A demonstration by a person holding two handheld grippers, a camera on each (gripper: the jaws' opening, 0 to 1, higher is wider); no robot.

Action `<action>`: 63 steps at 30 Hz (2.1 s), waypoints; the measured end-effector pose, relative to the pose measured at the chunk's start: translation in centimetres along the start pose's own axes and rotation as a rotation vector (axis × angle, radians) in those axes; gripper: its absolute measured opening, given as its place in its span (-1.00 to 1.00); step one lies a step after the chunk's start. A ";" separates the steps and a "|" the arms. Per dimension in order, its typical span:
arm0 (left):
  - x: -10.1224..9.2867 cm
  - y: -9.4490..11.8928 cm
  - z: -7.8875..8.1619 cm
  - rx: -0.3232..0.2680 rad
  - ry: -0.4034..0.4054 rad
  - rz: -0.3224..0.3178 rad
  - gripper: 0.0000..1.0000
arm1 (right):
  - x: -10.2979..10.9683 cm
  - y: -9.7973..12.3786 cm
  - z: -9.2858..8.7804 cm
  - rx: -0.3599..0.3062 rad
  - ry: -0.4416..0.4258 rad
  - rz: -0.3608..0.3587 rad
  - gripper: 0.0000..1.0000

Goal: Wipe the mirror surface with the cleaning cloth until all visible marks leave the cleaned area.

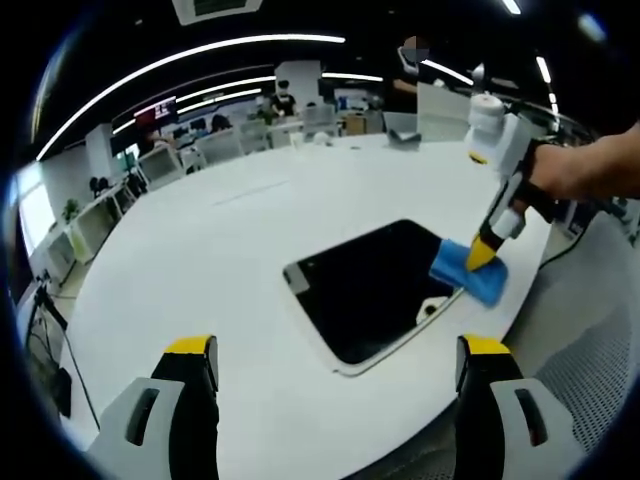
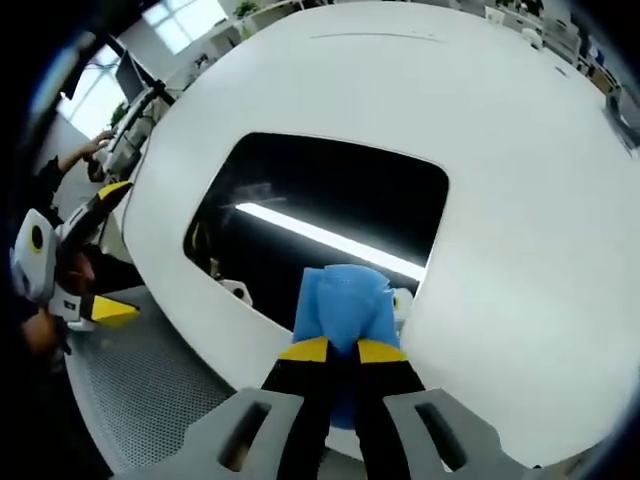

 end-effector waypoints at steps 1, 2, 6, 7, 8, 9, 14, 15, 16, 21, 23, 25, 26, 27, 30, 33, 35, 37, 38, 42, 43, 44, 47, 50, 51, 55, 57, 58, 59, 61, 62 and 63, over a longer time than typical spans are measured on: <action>0.0 0.0 0.0 0.001 0.000 0.000 0.99 | 0.0 0.0 0.0 0.000 0.000 0.001 -0.95; 0.0 0.0 0.0 0.001 0.000 0.000 0.99 | 0.1 0.0 0.0 0.000 0.000 0.001 -0.95; 0.0 0.0 0.0 0.000 0.000 0.000 0.99 | -0.1 -0.1 0.4 -0.003 -0.001 -0.008 -0.95; 0.1 0.0 0.0 0.000 0.001 0.000 0.99 | -0.2 0.0 0.5 -0.007 0.001 -0.013 -0.95; 0.1 0.0 0.0 -0.001 0.002 0.000 0.99 | -0.2 0.0 0.5 -0.007 0.000 -0.014 -0.95; 0.1 0.0 0.0 0.000 0.001 0.000 0.99 | -0.2 0.0 0.6 -0.008 -0.004 -0.013 -0.95; 0.1 0.0 0.0 0.001 0.001 -0.001 0.99 | -0.4 -0.1 1.0 -0.009 -0.005 -0.016 -0.95; 0.1 0.0 0.0 0.001 0.001 -0.002 0.99 | -0.5 -0.1 1.1 -0.009 -0.006 -0.016 -0.95; 0.1 0.0 0.0 0.001 0.001 -0.002 0.99 | -0.6 -0.2 1.3 -0.009 -0.007 -0.018 -0.95; 0.1 0.0 0.0 0.000 0.001 0.000 0.99 | -0.9 0.1 2.1 -0.009 -0.007 -0.035 -0.95; 0.2 0.0 0.1 -0.004 0.001 0.004 0.99 | -1.1 0.1 2.3 -0.008 -0.011 -0.034 -0.95; 0.2 -0.1 0.0 -0.002 0.002 0.003 0.99 | -1.3 0.1 2.7 -0.007 -0.011 -0.037 -0.95; 0.2 -0.1 0.0 -0.002 0.003 0.003 0.99 | -1.3 0.1 2.8 -0.006 -0.010 -0.037 -0.95; 0.2 -0.1 0.0 -0.003 0.004 0.002 0.99 | -1.3 0.1 2.9 -0.005 -0.011 -0.038 -0.95; 0.3 -0.2 0.0 -0.003 0.006 0.001 0.99 | -1.4 0.2 3.2 -0.003 -0.012 -0.039 -0.95; 0.3 -0.2 0.0 -0.004 0.008 0.002 0.99 | -1.4 0.2 3.5 -0.004 -0.011 -0.043 -0.95; 0.3 -0.2 0.0 -0.003 0.009 0.001 0.99 | -1.5 0.3 3.6 -0.002 -0.009 -0.045 -0.95; 0.3 -0.3 0.0 -0.002 0.010 0.000 0.99 | -1.5 0.4 3.7 -0.003 -0.010 -0.044 -0.95; 0.3 -0.3 0.0 -0.002 0.010 -0.001 0.99 | -1.5 0.4 3.8 -0.004 -0.010 -0.044 -0.95; 0.3 -0.4 -0.1 -0.001 0.009 -0.003 0.99 | -1.9 0.3 4.5 -0.009 -0.014 -0.045 -0.95; 0.3 -0.4 -0.1 -0.001 0.009 -0.004 0.99 | -2.0 0.3 4.7 -0.013 -0.012 -0.049 -0.95; 0.3 -0.4 -0.1 0.000 0.009 -0.004 0.99 | -1.9 0.4 4.7 -0.013 -0.014 -0.049 -0.95; 0.2 -0.3 -0.1 0.000 0.007 -0.005 0.99 | -2.0 0.5 5.1 -0.015 -0.014 -0.052 -0.95; 0.2 -0.3 -0.2 0.000 0.009 -0.007 0.99 | -2.1 0.6 5.5 -0.016 -0.020 -0.051 -0.95; 0.2 -0.3 -0.2 0.001 0.008 -0.007 0.99 | -2.2 0.6 5.6 -0.014 -0.023 -0.050 -0.95; 0.3 -0.2 -0.2 -0.002 0.012 -0.006 0.99 | -2.4 0.5 6.2 -0.010 -0.019 -0.057 -0.95; 0.2 -0.2 -0.2 -0.002 0.009 -0.009 0.99 | -2.8 0.4 6.8 -0.011 -0.020 -0.060 -0.95; 0.2 -0.2 -0.2 -0.001 0.008 -0.010 0.99 | -2.8 0.5 7.0 -0.012 -0.024 -0.061 -0.95; 0.2 -0.2 -0.2 -0.002 0.008 -0.010 0.99 | -2.8 0.5 7.1 -0.013 -0.025 -0.062 -0.95; 0.2 -0.1 -0.2 -0.006 0.011 -0.009 0.99 | -2.9 0.5 7.4 -0.015 -0.027 -0.067 -0.95; 0.3 -0.1 -0.2 -0.006 0.015 -0.008 0.99 | -2.8 0.6 7.4 -0.015 -0.028 -0.068 -0.95; 0.3 -0.1 -0.2 -0.007 0.016 -0.008 0.99 | -2.8 0.7 7.5 -0.014 -0.027 -0.069 -0.95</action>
Point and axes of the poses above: the point that each gripper's makers call its tool centre point, and the gripper's own axes: y roughly backward along the fingers, x roughly to its left, z roughly out of its top, the point moved 4 cm from there along y, roughly backward along the fingers, and after that the axes turned 12 degrees about x, right-handed, at the moved point
